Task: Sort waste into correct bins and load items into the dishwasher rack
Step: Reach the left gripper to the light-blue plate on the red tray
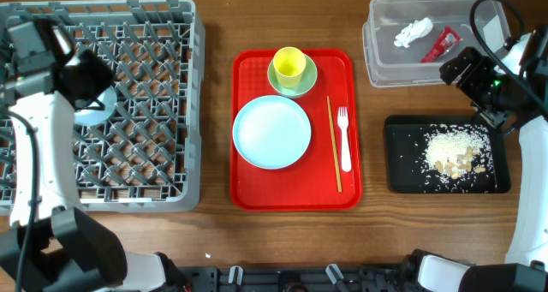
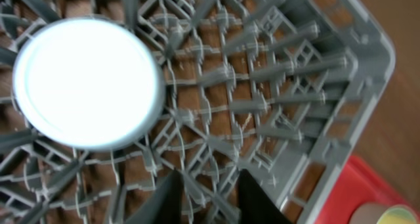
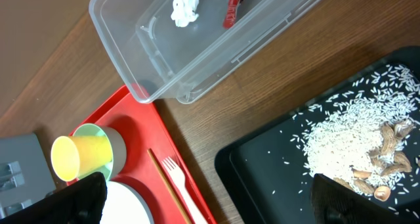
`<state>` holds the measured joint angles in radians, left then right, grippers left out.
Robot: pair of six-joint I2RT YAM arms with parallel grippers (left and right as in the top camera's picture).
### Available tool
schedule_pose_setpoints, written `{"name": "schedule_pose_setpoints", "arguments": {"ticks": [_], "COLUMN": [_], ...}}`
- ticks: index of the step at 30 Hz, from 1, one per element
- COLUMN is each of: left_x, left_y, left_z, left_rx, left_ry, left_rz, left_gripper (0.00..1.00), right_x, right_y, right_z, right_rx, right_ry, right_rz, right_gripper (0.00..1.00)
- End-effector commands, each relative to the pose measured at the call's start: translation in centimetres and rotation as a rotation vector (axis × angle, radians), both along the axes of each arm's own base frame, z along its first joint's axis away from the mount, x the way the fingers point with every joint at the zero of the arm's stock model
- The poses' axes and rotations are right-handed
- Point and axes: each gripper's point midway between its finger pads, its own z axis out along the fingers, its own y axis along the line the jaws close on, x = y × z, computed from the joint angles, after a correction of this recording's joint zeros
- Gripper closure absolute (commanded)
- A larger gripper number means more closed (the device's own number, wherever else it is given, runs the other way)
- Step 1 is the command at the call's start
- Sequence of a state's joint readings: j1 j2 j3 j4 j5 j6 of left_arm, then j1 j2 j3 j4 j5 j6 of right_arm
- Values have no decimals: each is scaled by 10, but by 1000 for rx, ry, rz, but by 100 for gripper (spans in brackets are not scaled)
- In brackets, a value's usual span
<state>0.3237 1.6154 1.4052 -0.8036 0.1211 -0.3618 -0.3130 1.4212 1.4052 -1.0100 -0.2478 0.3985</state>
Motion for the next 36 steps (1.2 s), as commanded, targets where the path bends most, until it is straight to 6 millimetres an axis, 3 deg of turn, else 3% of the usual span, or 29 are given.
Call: {"name": "schedule_pose_setpoints", "arguments": {"ticks": [1, 2, 3, 7, 10, 12, 15, 17, 18, 20, 26, 29, 31, 36], "left_x": [-17, -21, -25, -46, -59, -70, -79, -81, -82, -87, -103, -118, -126, -125], "left_y": [-37, -50, -64, -144, -207, -249, -291, -315, -327, -351, -397, -419, -429, -427], "left_z": [55, 63, 70, 85, 82, 72, 47, 30, 20, 0, -63, -105, -119, -150], "left_rx": [61, 43, 19, -174, -298, -284, -207, -126, -74, -44, -36, -6, 7, 142], "left_ry": [-101, -118, -137, -154, -121, -72, 9, 38, 50, 85, 227, 310, 331, 343], "left_rz": [-83, -118, -156, -389, -578, -693, -746, -780, -805, -841, -883, -934, -962, -919], "left_gripper": [50, 9, 0, 0, 0, 1, 7, 27, 32, 25, 29, 28, 28, 30], "right_x": [1, 1, 1, 1, 1, 1, 1, 1, 1, 1, 1, 1, 1, 1], "right_y": [2, 2, 2, 2, 2, 2, 2, 2, 2, 2, 2, 2, 2, 2], "right_z": [4, 4, 4, 4, 4, 4, 4, 4, 4, 4, 4, 4, 4, 4], "right_rx": [8, 8, 8, 8, 8, 8, 8, 8, 8, 8, 8, 8, 8, 8], "right_ry": [-16, -15, -15, -16, -16, -15, -16, -16, -15, -15, -15, -15, -15, -15], "right_rz": [9, 9, 9, 9, 9, 9, 9, 9, 9, 9, 9, 9, 9, 9], "right_gripper": [0, 0, 0, 0, 0, 0, 0, 0, 0, 0, 0, 0, 0, 0]}}
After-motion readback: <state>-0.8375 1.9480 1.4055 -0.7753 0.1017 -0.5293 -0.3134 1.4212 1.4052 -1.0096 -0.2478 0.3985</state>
